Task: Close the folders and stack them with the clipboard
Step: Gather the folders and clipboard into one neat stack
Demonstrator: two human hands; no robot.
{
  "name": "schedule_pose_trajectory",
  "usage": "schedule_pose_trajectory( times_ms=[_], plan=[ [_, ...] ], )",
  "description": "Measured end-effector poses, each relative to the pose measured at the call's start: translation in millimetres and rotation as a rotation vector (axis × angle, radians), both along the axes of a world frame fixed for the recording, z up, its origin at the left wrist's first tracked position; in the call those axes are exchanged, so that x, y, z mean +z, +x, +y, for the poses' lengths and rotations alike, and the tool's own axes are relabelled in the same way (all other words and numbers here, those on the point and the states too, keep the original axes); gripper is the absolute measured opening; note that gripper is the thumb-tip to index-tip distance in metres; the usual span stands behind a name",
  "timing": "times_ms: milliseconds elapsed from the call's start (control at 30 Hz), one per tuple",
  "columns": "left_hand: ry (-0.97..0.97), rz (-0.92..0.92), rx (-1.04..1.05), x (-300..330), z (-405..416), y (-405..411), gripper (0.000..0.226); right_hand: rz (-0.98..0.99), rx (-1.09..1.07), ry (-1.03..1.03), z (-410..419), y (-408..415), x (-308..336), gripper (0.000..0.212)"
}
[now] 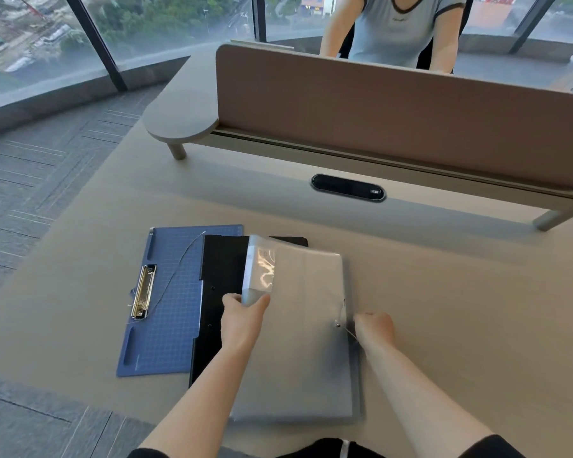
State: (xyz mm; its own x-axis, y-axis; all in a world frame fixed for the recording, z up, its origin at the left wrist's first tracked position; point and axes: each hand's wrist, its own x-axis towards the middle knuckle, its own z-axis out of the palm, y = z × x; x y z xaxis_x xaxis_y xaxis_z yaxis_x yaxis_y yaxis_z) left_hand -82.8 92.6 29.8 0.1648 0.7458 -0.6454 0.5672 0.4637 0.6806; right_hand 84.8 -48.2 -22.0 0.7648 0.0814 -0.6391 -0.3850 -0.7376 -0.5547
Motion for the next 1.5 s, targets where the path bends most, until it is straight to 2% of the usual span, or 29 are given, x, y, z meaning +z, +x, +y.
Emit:
schedule_pose_trajectory(
  times_ms=[133,200,233,300,333,467,600,700,800,900,1067,1167,1333,1500],
  plan=[
    [0.05,-0.075,-0.038,4,15,-8,0.02,0.012,0.066,0.049,19,-10,4,0.022],
    [0.054,-0.097,-0.008,4,25,-15,0.014,0.011,0.094,0.081,29,-16,7,0.008],
    [0.042,-0.114,0.011,5,31,-19,0.012,0.002,0.109,0.082,32,-17,6,0.011],
    [0.031,-0.137,0.048,6,41,-28,0.01,-0.024,0.151,0.05,37,-19,6,0.033],
    [0.031,-0.143,0.064,6,46,-31,0.008,-0.033,0.175,0.037,38,-21,7,0.037],
    [0.052,-0.14,0.081,8,58,-40,0.002,0.012,0.268,0.057,50,-29,14,0.018],
    [0.095,-0.066,0.014,6,63,-45,0.01,0.033,0.335,0.038,59,-33,16,0.015],
    [0.106,0.058,-0.016,-9,69,-49,0.037,0.059,0.329,0.044,59,-33,22,0.006],
    [0.083,0.146,-0.031,-32,77,-56,0.043,0.085,0.346,0.082,58,-32,30,0.021],
    [0.017,0.082,-0.035,-12,66,-49,0.044,0.094,0.365,0.092,57,-27,27,0.033],
    [-0.025,0.085,0.038,-11,63,-42,0.055,0.121,0.36,0.03,59,-18,16,0.017],
    [-0.092,0.084,0.104,-18,70,-41,0.062,0.147,0.328,0.026,58,-13,14,0.028],
    [-0.215,0.012,0.139,-22,72,-40,0.042,0.165,0.343,0.015,56,-8,13,0.032],
    [-0.25,-0.042,0.154,-26,72,-39,0.045,0.181,0.364,0.038,51,-4,10,0.035]
  ],
)
